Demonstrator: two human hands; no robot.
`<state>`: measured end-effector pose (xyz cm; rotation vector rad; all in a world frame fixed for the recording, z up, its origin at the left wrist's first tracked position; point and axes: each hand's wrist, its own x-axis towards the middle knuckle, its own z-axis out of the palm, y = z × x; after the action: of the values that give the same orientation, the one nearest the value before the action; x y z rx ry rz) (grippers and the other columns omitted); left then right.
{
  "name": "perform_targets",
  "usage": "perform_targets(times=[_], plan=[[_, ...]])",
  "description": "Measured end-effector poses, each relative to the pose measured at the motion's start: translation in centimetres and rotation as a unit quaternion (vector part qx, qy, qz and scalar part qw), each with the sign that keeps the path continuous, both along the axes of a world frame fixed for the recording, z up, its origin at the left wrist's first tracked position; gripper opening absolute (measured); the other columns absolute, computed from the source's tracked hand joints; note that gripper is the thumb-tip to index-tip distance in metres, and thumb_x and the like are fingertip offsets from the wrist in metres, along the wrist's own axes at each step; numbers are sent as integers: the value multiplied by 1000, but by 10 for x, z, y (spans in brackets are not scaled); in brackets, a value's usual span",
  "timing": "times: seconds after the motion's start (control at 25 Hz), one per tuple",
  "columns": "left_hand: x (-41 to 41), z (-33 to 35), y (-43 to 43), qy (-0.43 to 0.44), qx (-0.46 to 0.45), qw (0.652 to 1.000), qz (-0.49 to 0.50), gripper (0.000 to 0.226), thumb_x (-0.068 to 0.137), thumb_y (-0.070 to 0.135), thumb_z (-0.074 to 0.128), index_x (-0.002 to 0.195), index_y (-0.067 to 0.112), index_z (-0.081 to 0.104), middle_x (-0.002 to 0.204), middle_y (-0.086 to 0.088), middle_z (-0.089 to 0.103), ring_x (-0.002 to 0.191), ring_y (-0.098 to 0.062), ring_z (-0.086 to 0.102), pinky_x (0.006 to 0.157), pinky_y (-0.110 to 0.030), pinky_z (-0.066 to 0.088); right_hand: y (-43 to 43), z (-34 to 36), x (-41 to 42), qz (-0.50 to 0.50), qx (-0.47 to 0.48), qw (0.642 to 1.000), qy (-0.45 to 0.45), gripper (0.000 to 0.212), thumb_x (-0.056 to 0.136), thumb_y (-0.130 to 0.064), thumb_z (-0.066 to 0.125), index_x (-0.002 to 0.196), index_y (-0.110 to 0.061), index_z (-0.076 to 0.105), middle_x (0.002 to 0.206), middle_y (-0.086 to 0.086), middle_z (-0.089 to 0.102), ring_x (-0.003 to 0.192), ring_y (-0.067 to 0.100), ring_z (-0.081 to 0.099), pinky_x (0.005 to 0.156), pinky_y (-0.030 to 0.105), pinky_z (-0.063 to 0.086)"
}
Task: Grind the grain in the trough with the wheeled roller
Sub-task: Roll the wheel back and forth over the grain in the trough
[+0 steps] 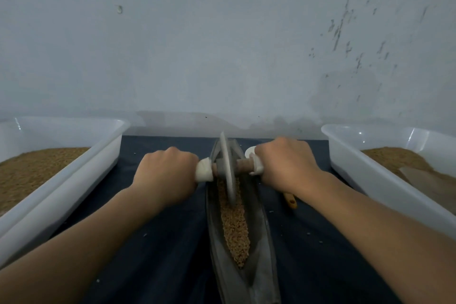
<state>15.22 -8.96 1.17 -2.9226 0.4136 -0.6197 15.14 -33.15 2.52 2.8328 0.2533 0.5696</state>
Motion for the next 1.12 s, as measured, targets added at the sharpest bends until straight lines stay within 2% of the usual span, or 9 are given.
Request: perform_targets(times=[0.16,0.24,0.4,0.52,0.64,0.8,0.88,1.0,1.12], plan=[[-32,-8,15,-111,98,985,-89,45,62,52,66,60,34,25,53,13,15,44,-3,6,45,-20,5,-20,-23,-49,40,1,998,-42,22,59,-44,63,69,-35,47,52,-12,32,43,2,24,42,20,12],[-27,-4,13,-127,104,982,-97,43,57,52,67,61,36,28,54,13,9,45,-3,0,46,-18,1,-22,-26,-48,30,-8,998,-60,20,56,-47,61,64,-36,47,49,-12,26,42,1,17,43,18,8],[21,-1,-5,-58,53,997,-24,12,84,43,56,81,32,54,69,8,48,58,-17,48,53,-29,35,0,-7,3,-43,23,999,-4,17,76,-40,61,69,-30,50,64,-9,50,53,9,39,46,24,22],[36,11,-12,-34,37,998,-30,9,87,40,56,89,32,59,75,7,50,72,-21,59,61,-32,42,5,4,21,-48,33,998,26,16,84,-36,61,73,-27,53,70,-7,56,58,12,47,49,25,29],[8,4,1,-29,49,997,-58,21,80,47,58,69,35,44,62,12,36,52,-8,37,51,-26,30,-7,-13,-19,-15,19,999,-23,17,71,-37,66,75,-31,50,64,-7,44,51,12,33,47,26,23],[-26,-7,21,-94,73,984,-130,27,55,58,47,56,37,30,47,17,17,39,2,8,44,-15,2,-20,-19,-59,70,-27,988,-134,30,37,-46,65,55,-37,43,51,-14,8,42,0,2,46,13,1],[-16,-11,16,-46,69,992,-100,26,63,56,53,58,35,37,51,15,29,42,0,22,42,-18,14,-12,-15,-47,42,-23,994,-102,28,43,-42,65,61,-37,45,48,-13,20,39,2,17,42,16,8],[20,-3,-9,-52,25,998,-25,12,84,42,54,81,31,55,70,7,48,62,-21,52,57,-30,36,5,-9,0,-23,30,998,-49,5,80,-42,60,84,-39,56,65,-7,51,56,19,51,51,28,38],[27,8,-17,-62,36,997,-1,11,88,36,54,93,28,61,83,1,59,77,-27,61,62,-33,38,9,-6,12,-37,44,997,-48,14,88,-42,56,83,-29,55,78,-3,62,70,24,59,61,33,49]])
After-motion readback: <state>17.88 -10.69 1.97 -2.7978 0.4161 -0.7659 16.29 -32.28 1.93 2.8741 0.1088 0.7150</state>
